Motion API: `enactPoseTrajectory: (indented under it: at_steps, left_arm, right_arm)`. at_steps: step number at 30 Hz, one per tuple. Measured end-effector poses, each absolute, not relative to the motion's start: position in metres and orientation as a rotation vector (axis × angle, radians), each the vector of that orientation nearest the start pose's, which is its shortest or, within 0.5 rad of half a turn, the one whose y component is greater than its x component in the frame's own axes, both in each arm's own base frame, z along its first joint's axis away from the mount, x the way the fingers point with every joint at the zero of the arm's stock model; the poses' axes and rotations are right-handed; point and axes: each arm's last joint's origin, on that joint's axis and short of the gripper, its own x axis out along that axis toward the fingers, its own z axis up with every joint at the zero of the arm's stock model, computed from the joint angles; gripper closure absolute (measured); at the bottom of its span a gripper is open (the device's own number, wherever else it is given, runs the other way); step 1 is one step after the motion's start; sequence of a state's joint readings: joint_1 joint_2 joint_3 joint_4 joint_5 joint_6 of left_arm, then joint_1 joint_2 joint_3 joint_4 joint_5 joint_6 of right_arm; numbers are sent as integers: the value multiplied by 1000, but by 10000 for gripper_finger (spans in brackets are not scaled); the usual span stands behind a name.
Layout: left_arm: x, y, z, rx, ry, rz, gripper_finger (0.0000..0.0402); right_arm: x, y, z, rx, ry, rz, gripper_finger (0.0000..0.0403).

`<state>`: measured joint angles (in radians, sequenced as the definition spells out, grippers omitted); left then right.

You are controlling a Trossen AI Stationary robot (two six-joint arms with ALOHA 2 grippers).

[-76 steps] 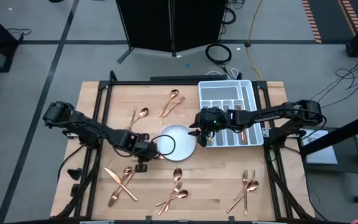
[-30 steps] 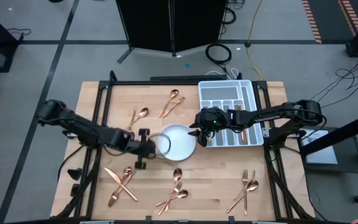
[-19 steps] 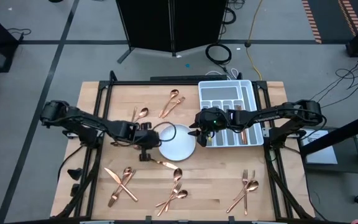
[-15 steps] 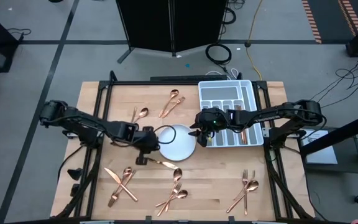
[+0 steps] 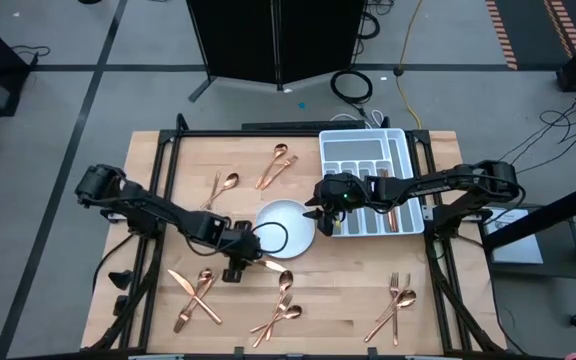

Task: Sort silverware
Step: Put the knife in the silverware tray

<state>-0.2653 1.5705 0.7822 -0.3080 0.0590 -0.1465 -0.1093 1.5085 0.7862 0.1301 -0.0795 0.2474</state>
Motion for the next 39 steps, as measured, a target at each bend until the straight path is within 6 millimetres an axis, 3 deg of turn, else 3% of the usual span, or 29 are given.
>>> enactPoseTrajectory:
  at_steps: [6, 10, 14, 19, 21, 24, 28, 32, 35, 39]
  left_arm:
    - [271, -81, 132, 5, 1173, -211, 220]
    - [271, -85, 123, 46, 1208, -190, 234]
    - [269, -89, 117, 123, 1232, -161, 279]
    - [267, -96, 113, 183, 1241, -172, 373]
    - [266, -98, 113, 205, 1237, -183, 386]
    - [264, -99, 120, 230, 1209, -221, 389]
    - [261, -97, 148, 291, 1102, -257, 400]
    - [263, -78, 170, 307, 1005, -64, 399]
    - [267, -64, 171, 223, 1008, -9, 399]
    - [271, -55, 161, 100, 1067, -65, 398]
  right_arm:
    - [306, -31, 196, 297, 584, -102, 241]
    - [306, -31, 196, 298, 583, -103, 241]
    - [306, -31, 196, 298, 581, -103, 241]
    - [306, -31, 196, 302, 579, -104, 241]
    - [306, -31, 196, 302, 579, -104, 241]
    - [306, -31, 196, 302, 579, -104, 241]
    - [306, -31, 197, 302, 579, -104, 241]
    - [306, -31, 197, 301, 575, -103, 241]
    - [306, -31, 197, 307, 574, -105, 241]
    - [306, -31, 197, 316, 575, -107, 241]
